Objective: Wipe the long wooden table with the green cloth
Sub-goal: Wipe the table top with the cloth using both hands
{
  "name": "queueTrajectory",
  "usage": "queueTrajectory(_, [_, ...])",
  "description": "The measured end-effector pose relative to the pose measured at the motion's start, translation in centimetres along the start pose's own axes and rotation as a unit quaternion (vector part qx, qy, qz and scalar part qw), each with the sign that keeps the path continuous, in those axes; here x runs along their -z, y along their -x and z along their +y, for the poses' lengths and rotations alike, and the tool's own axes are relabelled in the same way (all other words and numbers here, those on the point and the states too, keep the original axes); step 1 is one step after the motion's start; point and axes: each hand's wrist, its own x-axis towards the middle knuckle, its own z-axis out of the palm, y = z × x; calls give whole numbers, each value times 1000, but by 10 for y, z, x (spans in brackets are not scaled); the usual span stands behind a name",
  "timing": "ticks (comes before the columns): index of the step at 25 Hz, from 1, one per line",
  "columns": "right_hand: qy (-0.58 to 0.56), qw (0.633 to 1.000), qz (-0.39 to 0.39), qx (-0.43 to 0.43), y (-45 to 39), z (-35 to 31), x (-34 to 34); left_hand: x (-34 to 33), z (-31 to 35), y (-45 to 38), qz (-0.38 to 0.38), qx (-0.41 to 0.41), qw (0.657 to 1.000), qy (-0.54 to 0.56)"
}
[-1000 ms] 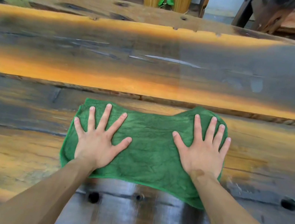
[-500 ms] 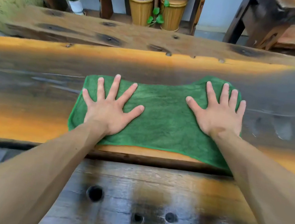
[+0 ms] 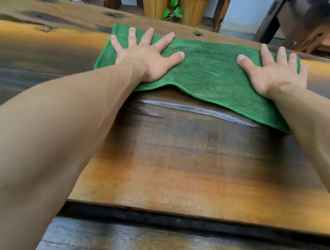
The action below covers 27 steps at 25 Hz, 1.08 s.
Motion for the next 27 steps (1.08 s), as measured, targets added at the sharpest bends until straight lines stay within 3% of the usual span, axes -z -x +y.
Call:
queueTrajectory(4, [6,1000,-2,18,29,14,-4,-3,1,30,-14,-5,1000,-3])
queueTrajectory(12, [33,999,22,32,163,51,-27,-25,2,147,-6,-14,999,-34])
queueTrajectory(15, [38,999,-5,34,227,65,-31,-31,-4,208,-28,-20,998,-44])
queueTrajectory(20, [29,999,16,36,342,87,-48,-46,-16,326,-24,-20,998,-48])
queueTrajectory(27, [22,998,-15,52,513,126,-73,-80,-43,532,-52,-13,998,-42])
